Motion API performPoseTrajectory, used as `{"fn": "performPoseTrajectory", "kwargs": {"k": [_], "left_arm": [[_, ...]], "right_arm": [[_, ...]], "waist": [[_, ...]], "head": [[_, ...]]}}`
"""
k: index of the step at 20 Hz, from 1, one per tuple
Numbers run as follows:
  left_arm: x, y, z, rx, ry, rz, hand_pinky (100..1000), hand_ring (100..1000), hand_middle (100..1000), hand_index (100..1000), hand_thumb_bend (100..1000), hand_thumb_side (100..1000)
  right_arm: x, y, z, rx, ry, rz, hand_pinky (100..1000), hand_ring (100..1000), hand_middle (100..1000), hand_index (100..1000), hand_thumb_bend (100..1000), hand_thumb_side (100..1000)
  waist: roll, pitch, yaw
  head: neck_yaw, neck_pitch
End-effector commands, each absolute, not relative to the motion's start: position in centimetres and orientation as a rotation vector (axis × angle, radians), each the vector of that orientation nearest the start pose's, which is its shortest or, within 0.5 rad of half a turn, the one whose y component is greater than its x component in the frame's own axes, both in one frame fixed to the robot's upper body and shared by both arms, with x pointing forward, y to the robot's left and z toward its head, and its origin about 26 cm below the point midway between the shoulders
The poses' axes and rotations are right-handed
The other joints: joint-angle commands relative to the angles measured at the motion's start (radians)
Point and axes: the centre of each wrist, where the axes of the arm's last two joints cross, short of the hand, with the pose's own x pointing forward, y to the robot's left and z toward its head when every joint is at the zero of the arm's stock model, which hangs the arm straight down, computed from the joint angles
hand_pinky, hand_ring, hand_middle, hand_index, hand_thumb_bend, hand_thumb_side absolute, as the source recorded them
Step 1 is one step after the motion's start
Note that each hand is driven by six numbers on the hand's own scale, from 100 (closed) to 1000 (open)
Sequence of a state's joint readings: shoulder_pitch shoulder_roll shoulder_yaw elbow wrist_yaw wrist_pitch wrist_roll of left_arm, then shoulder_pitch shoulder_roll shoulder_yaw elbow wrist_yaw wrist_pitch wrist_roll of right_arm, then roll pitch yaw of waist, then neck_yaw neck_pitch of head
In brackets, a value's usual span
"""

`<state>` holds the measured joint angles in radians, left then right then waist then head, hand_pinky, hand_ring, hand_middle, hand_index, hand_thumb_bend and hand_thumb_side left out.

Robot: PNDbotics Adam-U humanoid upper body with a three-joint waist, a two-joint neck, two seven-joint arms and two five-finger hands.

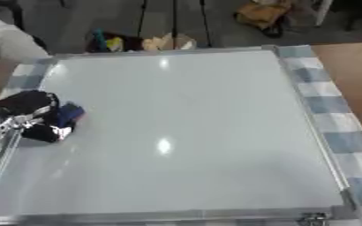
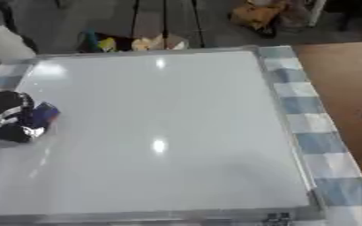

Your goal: Wipe the whiteboard clean with a brush.

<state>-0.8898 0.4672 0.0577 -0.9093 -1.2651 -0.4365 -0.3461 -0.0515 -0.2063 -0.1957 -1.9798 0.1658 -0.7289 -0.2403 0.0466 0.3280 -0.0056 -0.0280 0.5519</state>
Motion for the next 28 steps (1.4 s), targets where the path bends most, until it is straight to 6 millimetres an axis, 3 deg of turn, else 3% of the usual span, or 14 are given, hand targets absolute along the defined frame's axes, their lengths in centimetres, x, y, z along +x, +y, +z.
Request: {"fn": "performPoseTrajectory", "kwargs": {"k": [1,10,15,18,21,22,28], "left_arm": [[46.7,35.6,19.3,1.126,-1.226,-1.655,340,501,349,261,100,619],[46.6,36.2,18.9,1.143,-1.214,-1.639,341,501,349,263,100,614],[46.6,36.0,18.9,1.117,-1.226,-1.656,338,499,346,313,100,620],[46.6,35.5,19.0,1.099,-1.241,-1.680,337,497,344,374,100,621],[46.6,35.1,19.1,1.082,-1.253,-1.702,336,497,343,376,100,625],[46.6,34.9,19.2,1.075,-1.260,-1.712,333,495,341,426,100,631],[46.7,33.2,19.6,1.037,-1.297,-1.779,332,493,336,450,100,644]], "right_arm": [[26.4,-31.6,13.6,0.632,3.376,-0.119,716,856,626,813,100,811],[26.4,-31.7,13.6,0.631,3.375,-0.117,716,856,627,813,100,811],[26.4,-31.7,13.6,0.632,3.375,-0.115,716,856,627,813,100,811],[26.4,-31.7,13.6,0.632,3.375,-0.114,716,856,627,813,100,811],[26.4,-31.7,13.6,0.632,3.375,-0.114,716,856,626,813,100,811],[26.4,-31.7,13.6,0.632,3.375,-0.113,716,856,627,813,100,810],[26.4,-31.7,13.7,0.627,3.376,-0.113,716,856,626,813,100,811]], "waist": [[-0.007,-0.011,0.002],[-0.006,-0.013,0.003],[-0.006,-0.014,0.001],[-0.006,-0.014,0.001],[-0.005,-0.014,0.001],[-0.004,-0.014,0.001],[-0.002,-0.013,-0.001]], "head": [[-0.001,-0.009],[-0.001,-0.012],[0.000,-0.015],[0.000,-0.016],[-0.001,-0.015],[-0.001,-0.016],[-0.001,-0.016]]}}
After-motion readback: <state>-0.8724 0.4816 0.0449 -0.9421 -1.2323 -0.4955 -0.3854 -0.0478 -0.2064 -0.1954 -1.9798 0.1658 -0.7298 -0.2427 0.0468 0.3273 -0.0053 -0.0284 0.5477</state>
